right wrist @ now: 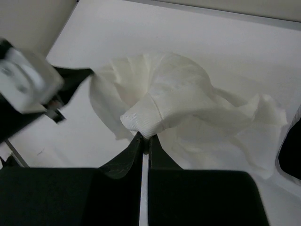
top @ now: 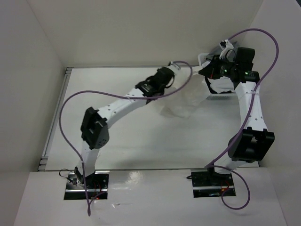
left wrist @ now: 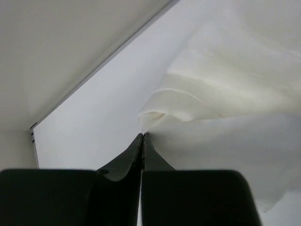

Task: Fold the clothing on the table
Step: Flatten the skirt out

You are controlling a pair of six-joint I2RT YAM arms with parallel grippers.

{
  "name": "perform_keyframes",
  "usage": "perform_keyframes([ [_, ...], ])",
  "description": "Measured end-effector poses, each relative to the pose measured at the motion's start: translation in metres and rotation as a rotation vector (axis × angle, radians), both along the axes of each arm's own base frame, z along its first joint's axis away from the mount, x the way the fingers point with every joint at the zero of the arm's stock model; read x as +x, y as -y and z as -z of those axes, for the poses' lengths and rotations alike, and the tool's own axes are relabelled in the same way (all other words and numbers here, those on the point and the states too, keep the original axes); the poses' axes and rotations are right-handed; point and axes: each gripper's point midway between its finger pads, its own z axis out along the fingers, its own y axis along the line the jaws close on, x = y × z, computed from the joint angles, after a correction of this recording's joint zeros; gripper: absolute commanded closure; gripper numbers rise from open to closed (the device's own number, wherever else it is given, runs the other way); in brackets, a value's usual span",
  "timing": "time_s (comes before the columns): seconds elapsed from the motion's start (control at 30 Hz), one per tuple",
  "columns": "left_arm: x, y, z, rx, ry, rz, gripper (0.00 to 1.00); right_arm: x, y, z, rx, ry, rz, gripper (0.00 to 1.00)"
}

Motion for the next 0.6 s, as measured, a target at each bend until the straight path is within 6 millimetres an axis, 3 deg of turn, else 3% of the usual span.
perform_keyframes([
  [0.1,0.001,-0.054,-0.042,-0.067,0.020,-0.031,1.00,-0.002,0.000,0.000,-0.002,-0.001,-0.004,1.00],
  [0.2,-0.013,-0.093,-0.047,-0.075,-0.004,-0.033,1.00,-0.004,0.000,0.003,-0.007,-0.010,-0.012,1.00],
  [0.3,-0.035,-0.103,-0.018,-0.036,-0.087,0.022,1.00,-0.009,-0.002,0.006,-0.009,-0.025,-0.027,1.00],
  [0.33,-0.043,-0.104,-0.002,-0.016,-0.130,0.044,0.94,-0.010,-0.002,0.007,-0.011,-0.031,-0.032,1.00],
  [0.37,-0.051,-0.104,0.014,0.000,-0.172,0.067,0.82,-0.012,-0.003,0.008,-0.011,-0.033,-0.038,1.00],
  [0.47,-0.080,-0.109,0.067,0.051,-0.327,0.121,0.71,-0.016,-0.005,0.007,-0.009,-0.035,-0.053,1.00],
  [0.5,-0.089,-0.113,0.080,0.065,-0.371,0.131,0.60,-0.018,-0.005,0.005,-0.011,-0.030,-0.056,1.00],
  [0.6,-0.105,-0.115,0.100,0.069,-0.447,0.156,0.46,-0.021,-0.006,0.000,-0.015,-0.013,-0.061,1.00],
])
